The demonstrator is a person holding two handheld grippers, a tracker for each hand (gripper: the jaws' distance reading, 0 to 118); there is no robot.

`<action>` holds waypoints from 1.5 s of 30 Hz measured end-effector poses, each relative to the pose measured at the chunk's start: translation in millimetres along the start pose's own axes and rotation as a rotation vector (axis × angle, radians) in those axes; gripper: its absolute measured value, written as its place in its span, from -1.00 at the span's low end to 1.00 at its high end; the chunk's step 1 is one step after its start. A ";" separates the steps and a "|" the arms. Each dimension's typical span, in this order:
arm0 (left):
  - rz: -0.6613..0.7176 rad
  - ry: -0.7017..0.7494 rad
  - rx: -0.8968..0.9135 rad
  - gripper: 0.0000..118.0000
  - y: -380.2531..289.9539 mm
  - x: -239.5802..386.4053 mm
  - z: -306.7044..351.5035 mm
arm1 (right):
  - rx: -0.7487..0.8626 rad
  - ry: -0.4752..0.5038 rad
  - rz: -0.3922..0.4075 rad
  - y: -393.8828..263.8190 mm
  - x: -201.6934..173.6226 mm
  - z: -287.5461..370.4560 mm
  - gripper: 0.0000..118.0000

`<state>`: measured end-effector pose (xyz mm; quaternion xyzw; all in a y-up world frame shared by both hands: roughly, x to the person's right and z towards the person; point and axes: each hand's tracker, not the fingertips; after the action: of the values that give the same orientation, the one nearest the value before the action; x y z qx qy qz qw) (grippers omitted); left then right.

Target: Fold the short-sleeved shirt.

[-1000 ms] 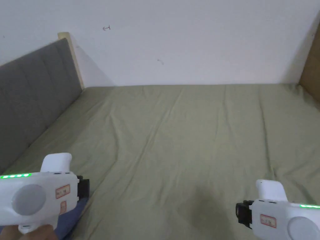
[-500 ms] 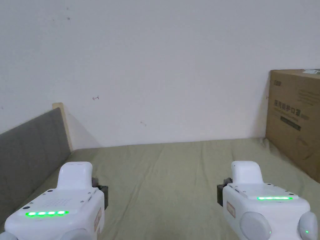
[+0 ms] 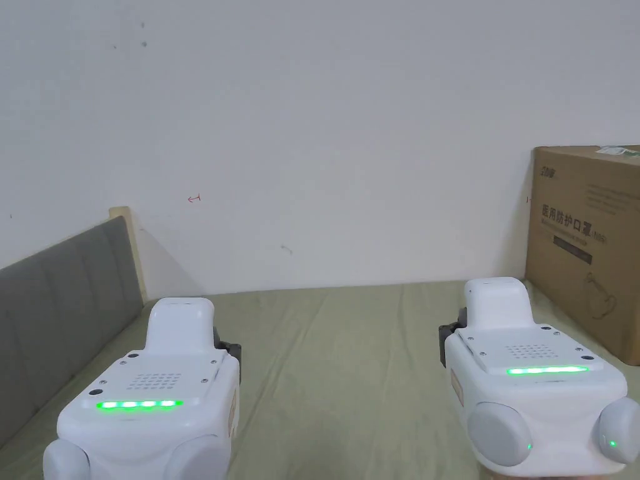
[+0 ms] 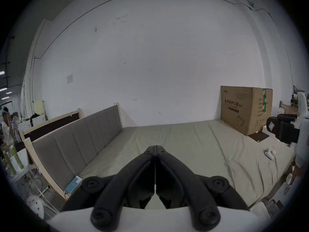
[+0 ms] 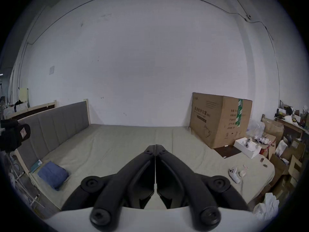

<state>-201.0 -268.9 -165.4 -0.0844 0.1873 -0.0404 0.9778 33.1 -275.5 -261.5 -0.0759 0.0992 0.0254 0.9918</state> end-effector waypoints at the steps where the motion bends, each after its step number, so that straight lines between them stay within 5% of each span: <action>1: 0.000 0.002 -0.003 -0.96 -0.6 0.1 0.1 | -0.004 0.004 0.002 -1.2 -0.8 0.2 -0.99; 2: 0.000 0.005 -0.003 -0.82 -1.4 -0.2 0.3 | -0.012 0.013 0.001 -1.9 -1.7 0.0 -0.88; 3: 0.002 0.013 0.001 -0.44 -1.9 -0.6 0.0 | -0.018 0.017 0.004 -2.6 -3.3 -0.2 -0.58; 6: 0.004 0.037 0.013 0.75 -2.0 -0.6 0.6 | -0.018 0.013 0.014 -4.6 -7.0 -1.8 0.53; 9: 0.000 0.037 0.023 0.86 -1.4 0.9 2.9 | -0.009 0.025 -0.012 -3.5 -6.1 -2.7 0.98; 16: 0.092 -0.028 0.010 0.93 3.1 -6.2 1.8 | 0.046 0.028 -0.002 -1.2 -7.5 -0.6 0.99; 45: 0.015 -0.030 -0.024 0.93 -7.7 2.8 -9.0 | -0.016 0.047 -0.062 -15.4 3.7 -13.4 0.99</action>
<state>-202.1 -278.1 -173.3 -0.0954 0.1737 -0.0294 0.9797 35.2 -292.6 -273.0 -0.0875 0.1198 -0.0064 0.9889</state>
